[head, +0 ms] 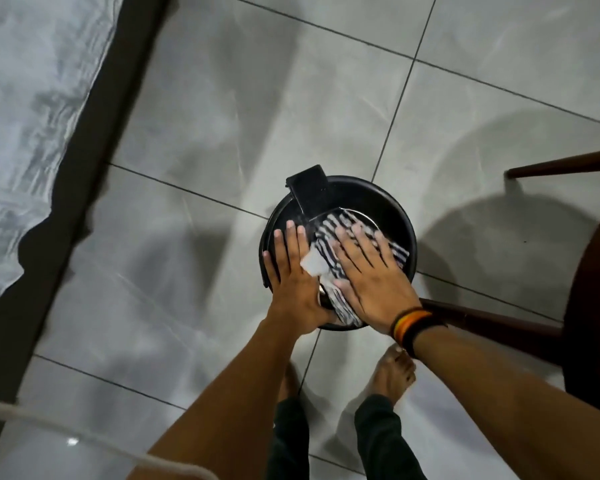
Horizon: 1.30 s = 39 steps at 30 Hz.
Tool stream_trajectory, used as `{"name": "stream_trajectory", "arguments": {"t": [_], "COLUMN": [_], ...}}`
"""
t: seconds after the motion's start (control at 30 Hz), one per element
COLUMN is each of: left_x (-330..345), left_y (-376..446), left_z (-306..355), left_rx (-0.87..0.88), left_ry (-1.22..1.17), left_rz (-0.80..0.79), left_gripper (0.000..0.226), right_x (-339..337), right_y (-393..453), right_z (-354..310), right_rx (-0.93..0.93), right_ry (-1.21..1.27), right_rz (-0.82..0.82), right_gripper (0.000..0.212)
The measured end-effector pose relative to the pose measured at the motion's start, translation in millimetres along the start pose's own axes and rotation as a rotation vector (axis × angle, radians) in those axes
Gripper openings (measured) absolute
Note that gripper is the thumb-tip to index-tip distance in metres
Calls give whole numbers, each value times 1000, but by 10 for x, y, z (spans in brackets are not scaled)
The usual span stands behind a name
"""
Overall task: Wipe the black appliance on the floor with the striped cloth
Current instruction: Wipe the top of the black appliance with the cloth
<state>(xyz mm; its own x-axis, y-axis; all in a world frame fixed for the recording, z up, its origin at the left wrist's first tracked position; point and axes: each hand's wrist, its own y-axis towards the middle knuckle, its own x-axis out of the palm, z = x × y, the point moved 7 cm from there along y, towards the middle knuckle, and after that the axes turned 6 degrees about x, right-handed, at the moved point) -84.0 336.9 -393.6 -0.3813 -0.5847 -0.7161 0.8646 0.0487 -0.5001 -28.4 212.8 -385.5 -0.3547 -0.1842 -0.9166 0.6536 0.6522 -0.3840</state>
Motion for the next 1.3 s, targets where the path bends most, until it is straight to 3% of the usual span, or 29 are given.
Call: {"name": "stream_trajectory", "arguments": {"t": [0.1,0.23,0.4,0.63,0.7,0.8,0.87,1.0,1.1,1.17,1.23,1.3], "left_x": [-25,-23,-30,-61,-86,-55,-16,31,36,14,-6,-15], "left_y": [-12,-2,-4,-13,-9,-18,-10,32,21,5,9,7], "left_z": [28,25,15,56,61,49,22,25,11,21,31,39], "left_rx": [-28,-26,-34,-42,-42,-45,-51,-75,-76,-72,-66,-63], "left_ry": [-9,-7,4,-1,-8,5,16,70,56,47,29,21], "left_rz": [-33,-44,-4,-40,-18,-35,-46,-79,-82,-70,-54,-55], "left_gripper": [173,175,176,175,176,177,177,176,174,174,175,177], "right_x": [57,-196,-458,-450,-347,-337,-403,-476,-529,-569,-563,-473], "right_y": [-303,173,1102,390,227,512,912,1304,1338,1327,1236,968], "right_z": [222,450,3,197,291,393,220,-321,-281,-138,82,350], "right_rx": [248,680,383,111,214,586,610,215,-115,-226,-38,342], "right_ry": [216,549,390,269,341,504,465,187,111,113,236,416], "right_rz": [15,136,74,106,119,126,99,65,-2,-25,51,185], "right_gripper": [67,77,72,58,61,66,67,63,58,56,54,53]}}
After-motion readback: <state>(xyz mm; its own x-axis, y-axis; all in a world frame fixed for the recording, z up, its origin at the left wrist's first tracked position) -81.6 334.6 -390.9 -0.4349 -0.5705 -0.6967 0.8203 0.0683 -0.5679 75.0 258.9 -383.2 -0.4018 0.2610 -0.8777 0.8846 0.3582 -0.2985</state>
